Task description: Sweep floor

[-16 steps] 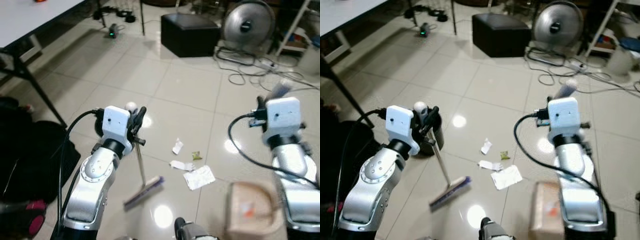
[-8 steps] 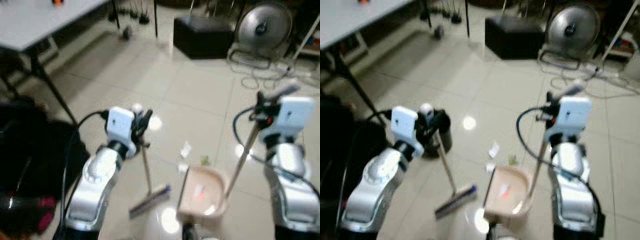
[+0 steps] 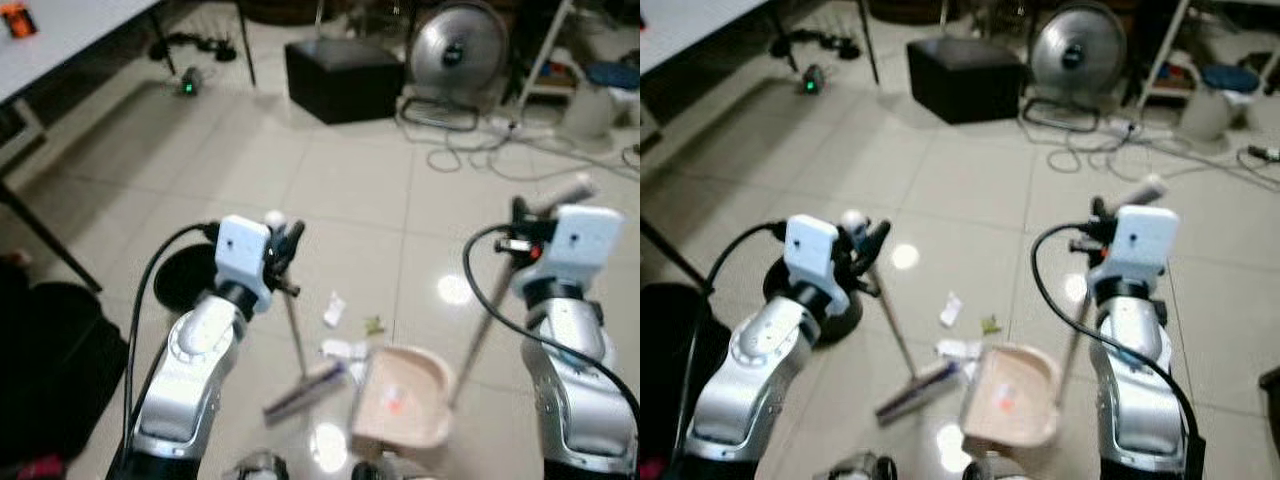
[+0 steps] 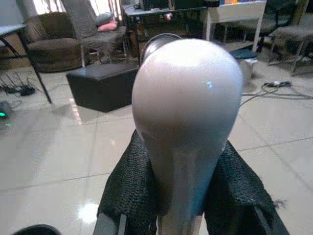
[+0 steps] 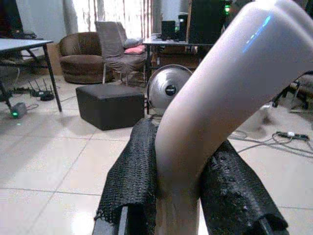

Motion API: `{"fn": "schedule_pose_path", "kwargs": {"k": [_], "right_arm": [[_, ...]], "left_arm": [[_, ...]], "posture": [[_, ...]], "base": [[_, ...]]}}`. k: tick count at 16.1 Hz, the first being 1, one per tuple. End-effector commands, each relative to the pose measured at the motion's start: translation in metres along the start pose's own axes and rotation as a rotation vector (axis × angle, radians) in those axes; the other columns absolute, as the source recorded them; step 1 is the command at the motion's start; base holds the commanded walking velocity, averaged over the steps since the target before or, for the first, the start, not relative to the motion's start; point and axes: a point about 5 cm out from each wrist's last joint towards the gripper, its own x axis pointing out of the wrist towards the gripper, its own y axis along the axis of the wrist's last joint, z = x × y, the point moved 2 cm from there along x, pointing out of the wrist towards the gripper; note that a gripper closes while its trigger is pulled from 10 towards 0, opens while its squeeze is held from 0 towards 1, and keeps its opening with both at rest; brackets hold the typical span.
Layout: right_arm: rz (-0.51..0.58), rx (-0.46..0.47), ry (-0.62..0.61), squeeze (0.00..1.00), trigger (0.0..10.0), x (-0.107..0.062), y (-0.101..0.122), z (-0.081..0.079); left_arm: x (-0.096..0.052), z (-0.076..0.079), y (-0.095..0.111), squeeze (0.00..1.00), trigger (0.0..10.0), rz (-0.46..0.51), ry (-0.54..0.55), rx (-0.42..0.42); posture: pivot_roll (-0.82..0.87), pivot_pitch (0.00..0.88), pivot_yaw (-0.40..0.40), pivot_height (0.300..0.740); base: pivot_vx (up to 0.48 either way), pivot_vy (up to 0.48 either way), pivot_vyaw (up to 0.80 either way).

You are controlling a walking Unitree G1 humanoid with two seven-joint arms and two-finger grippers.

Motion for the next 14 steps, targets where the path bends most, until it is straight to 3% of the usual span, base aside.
{"fn": "schedule_pose_path", "kwargs": {"k": [1, 8, 12, 14], "right_arm": [[0.032, -0.019, 0.026, 0.0, 10.0, 0.0032, 0.0112, -0.0024], [-0.006, 0.012, 0.027, 0.0, 10.0, 0.0036, 0.0074, -0.004], [-0.013, 0.014, 0.027, 0.0, 10.0, 0.0028, 0.007, -0.0043], [-0.017, 0.015, 0.026, 0.0, 10.0, 0.0012, 0.0059, -0.0057]], "left_arm": [[-0.0013, -0.0086, 0.0103, 0.0, 10.0, 0.05, 0.043, 0.034], [-0.0017, -0.0064, 0.0101, 0.0, 10.0, 0.05, 0.027, 0.019], [-0.0026, -0.0055, 0.0097, 0.0, 10.0, 0.048, 0.025, 0.014], [-0.0033, -0.0054, 0.0088, 0.0, 10.0, 0.045, 0.021, 0.014]], "posture": [[-0.06, 0.095, 0.032, 0.74], [-0.06, 0.103, 0.034, 0.74], [-0.06, 0.105, 0.033, 0.74], [-0.06, 0.105, 0.036, 0.74]], "base": [[0.0, 0.0, 0.0], [0.291, 0.0, 0.0], [0.401, 0.0, -0.72], [0.401, 0.0, 0.0]]}}
